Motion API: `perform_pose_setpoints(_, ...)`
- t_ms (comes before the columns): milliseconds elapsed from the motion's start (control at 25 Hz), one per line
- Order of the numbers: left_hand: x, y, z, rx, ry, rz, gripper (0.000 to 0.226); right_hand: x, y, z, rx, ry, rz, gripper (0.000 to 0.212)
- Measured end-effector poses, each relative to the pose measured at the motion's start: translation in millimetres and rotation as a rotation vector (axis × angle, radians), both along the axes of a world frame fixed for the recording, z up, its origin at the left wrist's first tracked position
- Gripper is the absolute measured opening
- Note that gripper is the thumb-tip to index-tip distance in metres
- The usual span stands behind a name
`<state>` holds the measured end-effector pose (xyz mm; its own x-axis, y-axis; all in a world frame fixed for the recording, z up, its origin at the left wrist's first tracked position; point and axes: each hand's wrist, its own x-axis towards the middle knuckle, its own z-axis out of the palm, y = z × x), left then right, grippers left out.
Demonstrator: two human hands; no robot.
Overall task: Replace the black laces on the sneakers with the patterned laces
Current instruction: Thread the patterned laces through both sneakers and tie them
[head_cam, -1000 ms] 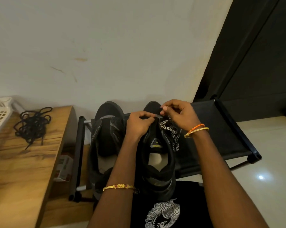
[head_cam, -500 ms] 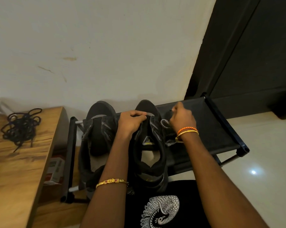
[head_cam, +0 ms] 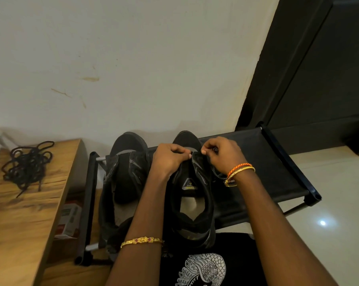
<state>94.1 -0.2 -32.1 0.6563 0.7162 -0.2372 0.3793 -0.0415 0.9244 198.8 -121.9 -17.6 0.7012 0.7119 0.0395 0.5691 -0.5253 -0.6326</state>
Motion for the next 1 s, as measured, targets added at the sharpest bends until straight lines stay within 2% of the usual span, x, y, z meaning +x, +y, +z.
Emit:
perform_pose_setpoints(80, 1, 0, 1, -0.014, 0.021, -0.039, 0.015, -1, 2, 1, -0.095, -0.083, 0.0, 0.011)
perform_pose_setpoints(320, 2, -2, 3, -0.03, 0.004, -0.058, 0.013, -11, 7, 4, -0.122, -0.118, -0.053, 0.012)
perform_pose_setpoints(480, 2, -4, 4, -0.03, -0.005, -0.053, 0.01, -15, 12, 7, -0.253, -0.248, -0.018, 0.01)
perform_pose_setpoints(680, 1, -8, 6, -0.035, -0.045, -0.043, 0.01, -18, 14, 10, -0.244, -0.19, -0.013, 0.009)
perform_pose_setpoints(920, 1, -10, 6, -0.042, -0.054, -0.057, 0.007, -22, 22, 11, -0.365, -0.454, 0.11, 0.017)
perform_pose_setpoints(1000, 1, -10, 7, -0.037, -0.051, -0.056, 0.007, -18, 20, 9, -0.299, -0.371, 0.099, 0.01)
